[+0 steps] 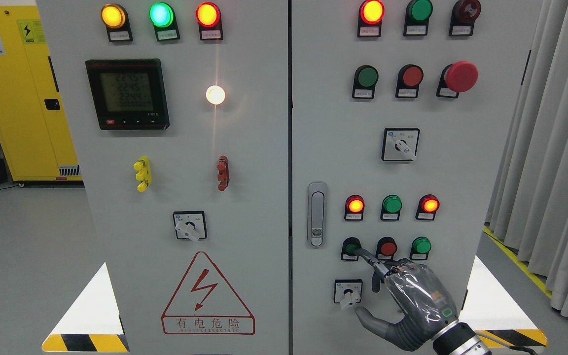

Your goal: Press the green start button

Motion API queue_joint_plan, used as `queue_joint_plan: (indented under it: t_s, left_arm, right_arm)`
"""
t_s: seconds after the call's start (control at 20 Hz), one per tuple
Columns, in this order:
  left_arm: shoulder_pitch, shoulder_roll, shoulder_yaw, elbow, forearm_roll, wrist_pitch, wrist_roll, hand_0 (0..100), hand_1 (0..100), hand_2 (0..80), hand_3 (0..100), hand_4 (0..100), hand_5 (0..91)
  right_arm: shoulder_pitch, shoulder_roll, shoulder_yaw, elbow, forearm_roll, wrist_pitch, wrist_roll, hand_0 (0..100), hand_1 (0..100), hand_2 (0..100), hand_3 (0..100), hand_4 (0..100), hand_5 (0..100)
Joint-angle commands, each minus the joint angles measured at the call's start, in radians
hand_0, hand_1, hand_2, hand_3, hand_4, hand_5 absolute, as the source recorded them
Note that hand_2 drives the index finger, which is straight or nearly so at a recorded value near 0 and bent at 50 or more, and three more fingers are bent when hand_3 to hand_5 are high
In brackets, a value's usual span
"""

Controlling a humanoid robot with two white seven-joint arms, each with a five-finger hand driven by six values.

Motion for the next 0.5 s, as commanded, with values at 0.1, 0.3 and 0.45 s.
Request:
queue_joint_plan:
  t_s: [0.1,0.3,0.45]
  left_arm:
    - [-0.026,0.000,0.000,-0.028,0.000,0.000,0.001,12,56,0.0,0,0,0.0]
    - [-0.026,0.000,0.000,-0.028,0.000,0.000,0.001,12,56,0.0,0,0,0.0]
    - [-0.026,0.000,0.000,-0.028,0.000,0.000,0.001,12,56,0.0,0,0,0.0]
  right_arm:
    - [0.074,0.012,-0.017,-0.068,-0.074,-0.002,-0.009,38,58,0,65,63,47]
    - [0.118,0.022,-0.017,-0.123,-0.237,0.001,-0.006,41,57,0,56,55,41]
    - [0.128,0.024,-0.011,-0.142,-0.399,-0.001,0.006,43,56,0,45,48,34]
